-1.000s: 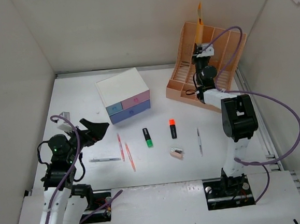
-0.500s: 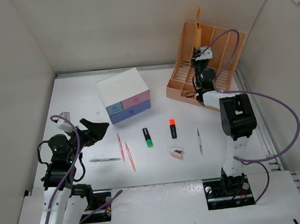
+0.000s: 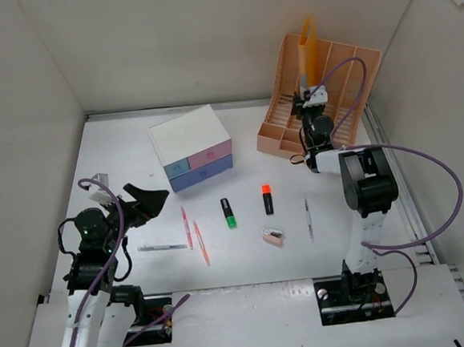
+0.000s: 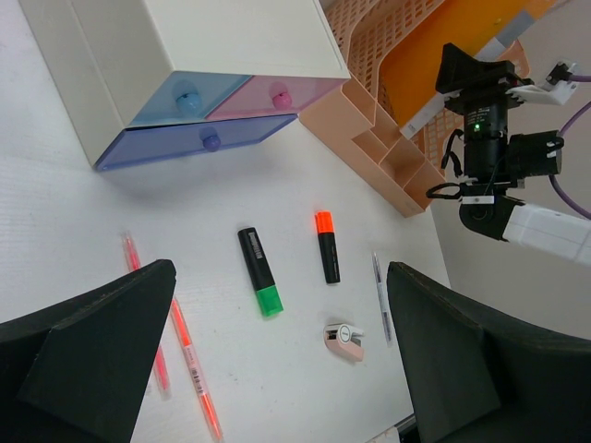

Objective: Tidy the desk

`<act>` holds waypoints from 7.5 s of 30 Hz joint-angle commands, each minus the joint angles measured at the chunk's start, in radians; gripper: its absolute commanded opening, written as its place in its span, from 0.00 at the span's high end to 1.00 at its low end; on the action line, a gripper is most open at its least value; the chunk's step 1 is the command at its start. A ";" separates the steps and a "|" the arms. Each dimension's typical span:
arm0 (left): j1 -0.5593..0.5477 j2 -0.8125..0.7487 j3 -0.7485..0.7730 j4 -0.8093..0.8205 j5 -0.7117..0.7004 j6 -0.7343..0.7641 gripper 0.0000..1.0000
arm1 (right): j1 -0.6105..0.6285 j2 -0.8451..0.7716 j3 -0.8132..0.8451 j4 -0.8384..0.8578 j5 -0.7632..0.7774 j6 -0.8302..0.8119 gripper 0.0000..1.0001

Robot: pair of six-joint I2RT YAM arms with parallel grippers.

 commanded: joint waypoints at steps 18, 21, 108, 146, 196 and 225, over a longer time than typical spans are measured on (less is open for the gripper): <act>-0.003 -0.017 -0.016 0.112 0.018 -0.022 0.05 | -0.045 -0.267 -0.056 0.378 -0.073 0.022 0.02; -0.003 -0.011 0.018 0.105 0.024 -0.008 0.05 | -0.091 -0.327 -0.085 0.293 -0.130 0.054 0.02; -0.631 0.585 0.580 0.405 -0.585 0.254 0.06 | 0.215 -0.503 0.599 -1.371 0.124 0.314 0.28; -0.671 0.388 0.454 0.238 -0.666 0.203 0.06 | 0.328 -0.003 0.689 -0.641 0.835 -0.323 0.40; -0.756 0.413 0.494 0.169 -0.723 0.160 0.06 | 0.201 0.008 0.587 -0.560 0.661 -0.212 1.00; -0.796 0.367 0.414 0.214 -0.740 0.133 0.06 | 0.141 -0.032 0.563 -0.385 0.537 -0.209 1.00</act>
